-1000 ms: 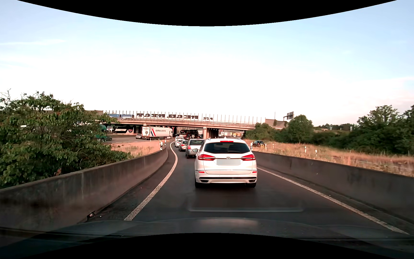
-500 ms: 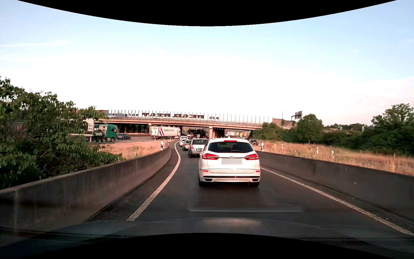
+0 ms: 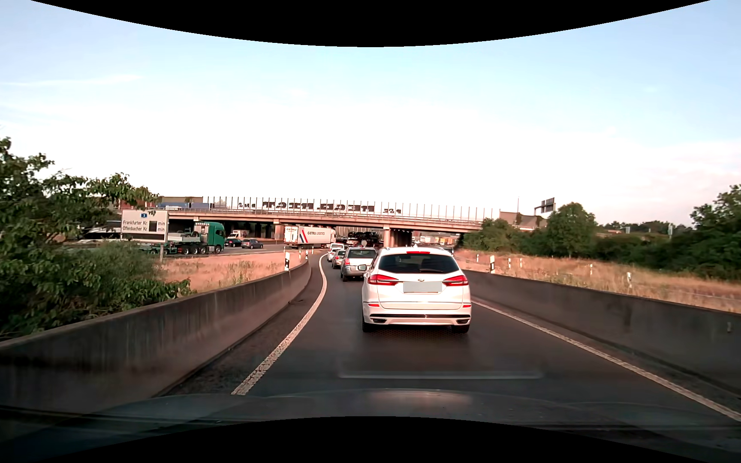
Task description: Follow the waypoints while adhering to traffic rules and regulations
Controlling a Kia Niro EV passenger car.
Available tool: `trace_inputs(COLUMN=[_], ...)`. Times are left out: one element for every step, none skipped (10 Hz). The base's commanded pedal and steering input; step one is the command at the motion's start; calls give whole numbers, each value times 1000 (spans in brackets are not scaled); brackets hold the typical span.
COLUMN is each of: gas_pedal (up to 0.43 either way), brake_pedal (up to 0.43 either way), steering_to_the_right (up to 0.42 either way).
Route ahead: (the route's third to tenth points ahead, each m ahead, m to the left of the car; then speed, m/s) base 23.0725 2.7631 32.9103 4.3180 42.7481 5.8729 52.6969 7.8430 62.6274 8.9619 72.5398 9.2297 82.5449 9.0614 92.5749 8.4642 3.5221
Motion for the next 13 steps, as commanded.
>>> trace_inputs(gas_pedal=[0,0,0,0,0,0,0,0,0,0,0,0,0], brake_pedal=[49,43,30,24,12,6,0,0,0,0,0,0,0], steering_to_the_right=[-53,-51,-48,-46,-44,-44,-44,-44,-44,-45,-45,-45,-45])
